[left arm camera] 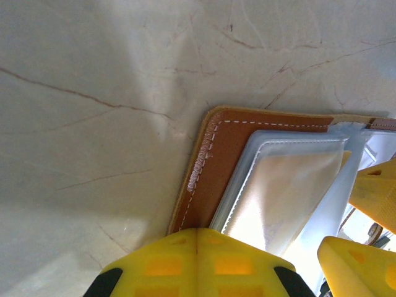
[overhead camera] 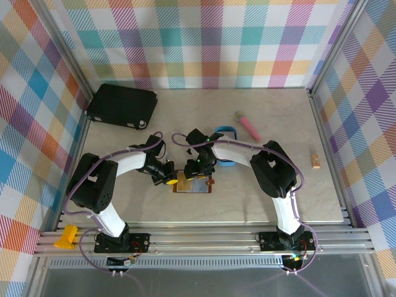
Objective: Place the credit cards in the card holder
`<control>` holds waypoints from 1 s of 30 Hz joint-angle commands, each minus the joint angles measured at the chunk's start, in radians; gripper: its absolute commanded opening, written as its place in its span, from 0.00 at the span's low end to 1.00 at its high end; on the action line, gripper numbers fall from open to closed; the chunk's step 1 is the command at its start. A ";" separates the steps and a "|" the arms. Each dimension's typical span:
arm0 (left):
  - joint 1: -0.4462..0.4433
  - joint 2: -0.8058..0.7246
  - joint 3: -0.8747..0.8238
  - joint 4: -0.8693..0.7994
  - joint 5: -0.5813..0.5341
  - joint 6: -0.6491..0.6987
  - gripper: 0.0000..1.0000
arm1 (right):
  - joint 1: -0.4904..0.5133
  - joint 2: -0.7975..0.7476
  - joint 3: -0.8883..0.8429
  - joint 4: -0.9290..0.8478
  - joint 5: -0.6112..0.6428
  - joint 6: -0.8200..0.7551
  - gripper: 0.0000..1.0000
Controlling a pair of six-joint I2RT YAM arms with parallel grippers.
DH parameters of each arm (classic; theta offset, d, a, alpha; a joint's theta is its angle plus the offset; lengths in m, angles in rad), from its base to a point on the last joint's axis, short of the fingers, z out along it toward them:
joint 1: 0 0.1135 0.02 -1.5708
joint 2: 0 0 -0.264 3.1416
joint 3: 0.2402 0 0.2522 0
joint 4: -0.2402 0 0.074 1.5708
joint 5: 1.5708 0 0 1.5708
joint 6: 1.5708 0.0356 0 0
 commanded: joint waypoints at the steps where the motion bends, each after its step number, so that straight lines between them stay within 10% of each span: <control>1: 0.008 0.034 0.004 -0.028 -0.027 0.005 0.00 | 0.002 0.014 0.010 0.017 -0.041 0.048 0.48; 30: 0.008 0.031 0.003 -0.029 -0.025 0.004 0.00 | 0.000 -0.083 -0.119 0.245 -0.088 0.325 0.41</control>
